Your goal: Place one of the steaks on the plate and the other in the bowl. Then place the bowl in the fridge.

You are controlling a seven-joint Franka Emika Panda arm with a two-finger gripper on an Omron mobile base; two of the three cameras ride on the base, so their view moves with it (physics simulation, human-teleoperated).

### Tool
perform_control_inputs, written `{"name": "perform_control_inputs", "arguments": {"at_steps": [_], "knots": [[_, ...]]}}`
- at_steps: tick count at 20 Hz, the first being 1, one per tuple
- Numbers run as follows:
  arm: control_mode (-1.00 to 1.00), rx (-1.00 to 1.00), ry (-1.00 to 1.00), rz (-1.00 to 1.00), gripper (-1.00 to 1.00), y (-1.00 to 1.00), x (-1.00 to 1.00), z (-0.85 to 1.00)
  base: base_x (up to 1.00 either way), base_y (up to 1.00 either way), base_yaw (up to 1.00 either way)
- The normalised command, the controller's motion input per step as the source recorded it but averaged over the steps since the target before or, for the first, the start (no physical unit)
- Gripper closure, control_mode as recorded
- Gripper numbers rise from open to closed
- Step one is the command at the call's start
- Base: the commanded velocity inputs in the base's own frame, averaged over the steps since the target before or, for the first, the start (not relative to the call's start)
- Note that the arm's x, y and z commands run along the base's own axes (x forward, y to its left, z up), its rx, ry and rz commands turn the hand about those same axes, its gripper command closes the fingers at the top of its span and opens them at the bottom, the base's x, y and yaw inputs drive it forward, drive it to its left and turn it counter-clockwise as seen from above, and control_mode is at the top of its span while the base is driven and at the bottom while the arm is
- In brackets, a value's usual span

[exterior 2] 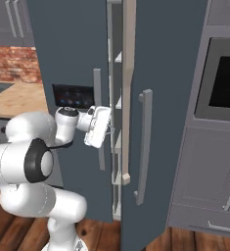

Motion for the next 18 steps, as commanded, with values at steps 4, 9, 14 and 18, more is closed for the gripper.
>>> {"name": "perform_control_inputs", "arguments": {"at_steps": [4, 9, 14, 18], "knots": [[-1.0, 0.0, 0.0, 0.0, 1.0, 0.0, 0.34, -0.08, 0.0, 0.0, 0.0], [-1.0, 0.0, 0.0, 0.0, 1.0, -0.01, 0.27, -0.05, 0.0, 0.0, 0.0], [-1.0, 0.0, 0.0, -0.02, 1.0, -0.27, 0.03, -0.13, 0.0, 0.0, 0.0], [-1.0, 0.0, 0.0, -0.01, 1.0, -0.13, 0.12, -0.11, 0.0, 0.0, 0.0]]}}
